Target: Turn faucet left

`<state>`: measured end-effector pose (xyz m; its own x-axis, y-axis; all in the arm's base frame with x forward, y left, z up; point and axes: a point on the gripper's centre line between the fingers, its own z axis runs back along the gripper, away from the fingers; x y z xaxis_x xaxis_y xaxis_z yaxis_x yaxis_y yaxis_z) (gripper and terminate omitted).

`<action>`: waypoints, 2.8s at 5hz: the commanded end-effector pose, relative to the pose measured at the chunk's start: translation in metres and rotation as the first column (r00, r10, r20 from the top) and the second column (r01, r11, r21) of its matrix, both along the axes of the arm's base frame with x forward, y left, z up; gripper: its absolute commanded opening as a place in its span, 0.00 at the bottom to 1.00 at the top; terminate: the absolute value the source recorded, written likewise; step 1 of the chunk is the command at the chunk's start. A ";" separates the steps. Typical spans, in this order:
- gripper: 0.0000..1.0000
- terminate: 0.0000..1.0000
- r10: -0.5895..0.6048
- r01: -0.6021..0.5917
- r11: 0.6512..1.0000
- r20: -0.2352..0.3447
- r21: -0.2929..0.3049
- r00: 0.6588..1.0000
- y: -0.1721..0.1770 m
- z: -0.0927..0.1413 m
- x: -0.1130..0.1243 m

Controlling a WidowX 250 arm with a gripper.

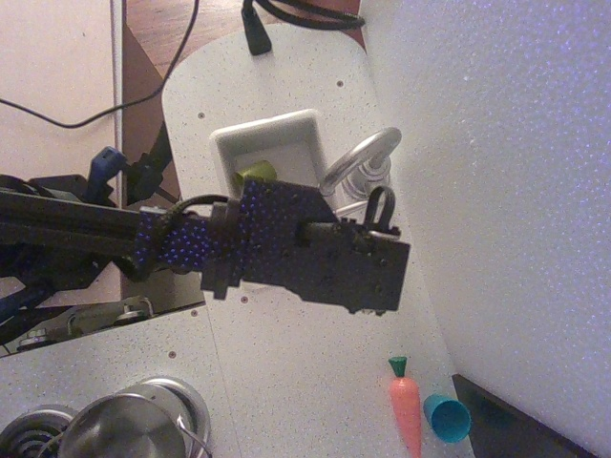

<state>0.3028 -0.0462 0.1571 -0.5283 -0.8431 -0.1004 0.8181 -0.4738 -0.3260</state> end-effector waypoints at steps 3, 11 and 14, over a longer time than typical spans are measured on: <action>1.00 0.00 0.087 -0.085 0.996 0.040 -0.042 0.995 0.030 -0.056 0.043; 1.00 0.00 0.000 0.000 0.923 0.001 -0.385 1.000 0.108 -0.039 0.025; 1.00 0.00 -0.272 0.265 0.948 -0.016 -0.176 0.962 0.020 -0.033 0.018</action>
